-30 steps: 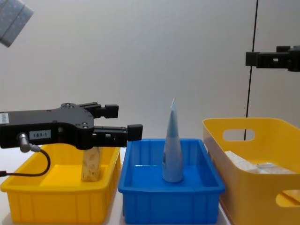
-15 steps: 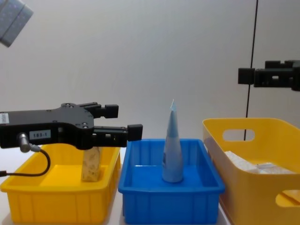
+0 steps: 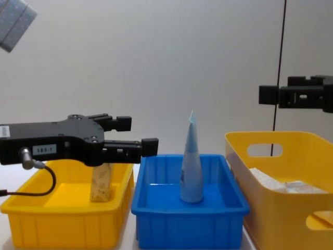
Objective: Bimanual collaborative sorting of washing and personal care products
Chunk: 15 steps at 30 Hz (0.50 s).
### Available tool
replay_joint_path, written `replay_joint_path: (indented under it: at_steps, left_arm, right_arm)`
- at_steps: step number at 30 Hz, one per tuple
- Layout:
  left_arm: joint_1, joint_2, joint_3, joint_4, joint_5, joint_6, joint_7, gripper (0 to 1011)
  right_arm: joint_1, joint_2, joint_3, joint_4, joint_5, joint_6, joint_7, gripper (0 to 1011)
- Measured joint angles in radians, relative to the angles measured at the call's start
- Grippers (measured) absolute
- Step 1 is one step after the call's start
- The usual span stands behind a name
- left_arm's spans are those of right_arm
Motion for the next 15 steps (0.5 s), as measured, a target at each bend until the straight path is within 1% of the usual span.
replay_joint_path:
  at_steps: [15]
  left_arm:
    - [0.0,0.0,0.0,0.0,0.0,0.0,0.0,1001]
  right_arm:
    - [-0.01,0.005,-0.003,-0.008,0.004,-0.001,0.006,1003]
